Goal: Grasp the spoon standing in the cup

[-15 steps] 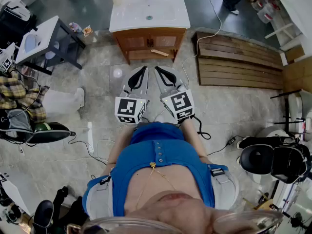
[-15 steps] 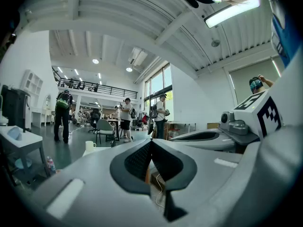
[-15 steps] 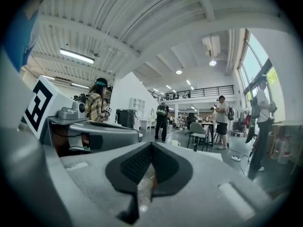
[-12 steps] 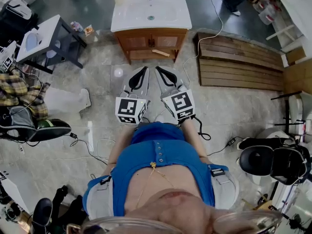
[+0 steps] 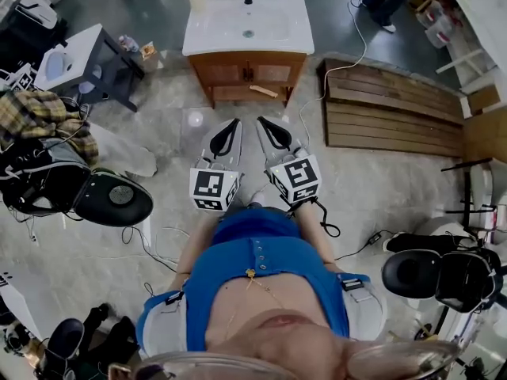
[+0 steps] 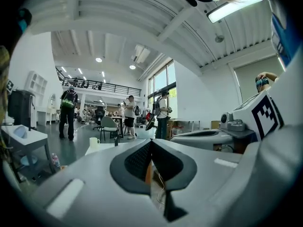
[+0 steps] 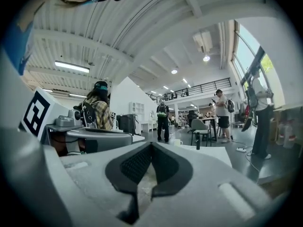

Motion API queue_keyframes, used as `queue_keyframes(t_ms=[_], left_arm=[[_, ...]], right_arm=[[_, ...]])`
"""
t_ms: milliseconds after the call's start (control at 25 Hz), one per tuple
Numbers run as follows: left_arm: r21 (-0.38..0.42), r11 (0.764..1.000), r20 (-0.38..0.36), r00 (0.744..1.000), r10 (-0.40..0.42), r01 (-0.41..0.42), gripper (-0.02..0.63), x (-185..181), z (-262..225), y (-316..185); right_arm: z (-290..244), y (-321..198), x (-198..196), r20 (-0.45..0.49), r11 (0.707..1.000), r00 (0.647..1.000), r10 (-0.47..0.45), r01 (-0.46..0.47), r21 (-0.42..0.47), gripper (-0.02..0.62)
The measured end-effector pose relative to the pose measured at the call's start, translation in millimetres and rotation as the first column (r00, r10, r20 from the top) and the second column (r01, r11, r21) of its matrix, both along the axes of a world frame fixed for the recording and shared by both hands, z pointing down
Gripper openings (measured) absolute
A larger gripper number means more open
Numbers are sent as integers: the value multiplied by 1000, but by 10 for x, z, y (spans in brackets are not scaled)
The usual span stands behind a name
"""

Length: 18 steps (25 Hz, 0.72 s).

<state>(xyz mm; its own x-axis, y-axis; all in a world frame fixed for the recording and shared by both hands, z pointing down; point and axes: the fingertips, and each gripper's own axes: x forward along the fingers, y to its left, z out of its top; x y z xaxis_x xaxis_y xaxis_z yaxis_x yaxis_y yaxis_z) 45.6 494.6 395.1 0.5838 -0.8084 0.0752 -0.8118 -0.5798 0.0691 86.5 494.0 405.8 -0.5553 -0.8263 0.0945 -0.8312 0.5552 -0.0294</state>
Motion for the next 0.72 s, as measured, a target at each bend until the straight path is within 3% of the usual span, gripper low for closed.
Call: queue_keyframes(t_ms=[480, 720], left_arm=[[-45, 999, -42, 999, -32, 30, 1, -102, 107, -458], [-34, 999, -72, 997, 11, -13, 0, -187, 98, -960]], right_arm=[[91, -368, -53, -68, 1000, 998, -17, 17, -6, 2], [136, -826, -221, -68, 1000, 998, -3, 3, -10, 3]])
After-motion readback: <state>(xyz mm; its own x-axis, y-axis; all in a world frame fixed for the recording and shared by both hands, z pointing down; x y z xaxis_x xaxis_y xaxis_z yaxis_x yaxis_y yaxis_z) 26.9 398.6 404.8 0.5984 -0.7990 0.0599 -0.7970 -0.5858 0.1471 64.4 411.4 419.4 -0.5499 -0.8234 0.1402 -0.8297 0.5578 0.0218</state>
